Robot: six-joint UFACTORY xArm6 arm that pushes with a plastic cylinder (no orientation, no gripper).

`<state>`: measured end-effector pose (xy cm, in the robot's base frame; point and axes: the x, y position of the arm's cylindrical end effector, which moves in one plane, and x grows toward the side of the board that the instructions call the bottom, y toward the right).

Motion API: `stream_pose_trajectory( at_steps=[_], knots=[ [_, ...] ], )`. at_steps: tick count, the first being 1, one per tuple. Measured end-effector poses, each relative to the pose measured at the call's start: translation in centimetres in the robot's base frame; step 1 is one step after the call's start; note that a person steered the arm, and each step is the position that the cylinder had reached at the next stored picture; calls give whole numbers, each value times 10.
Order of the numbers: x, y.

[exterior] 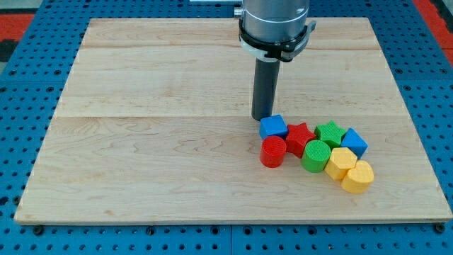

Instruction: Place the green star and blue triangle in a horizontal line

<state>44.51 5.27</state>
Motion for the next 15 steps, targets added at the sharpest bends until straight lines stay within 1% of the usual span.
stream_pose_trajectory(
  at_steps=[1, 2, 3, 4, 5, 6, 7, 9, 12, 13, 14, 15],
  knots=[
    [0, 0],
    [-27, 16],
    [-40, 62],
    [-28, 138],
    [43, 196],
    [117, 200],
    [130, 178],
    [100, 155],
    [39, 122],
    [37, 111],
    [25, 101],
    [22, 100]
  ],
)
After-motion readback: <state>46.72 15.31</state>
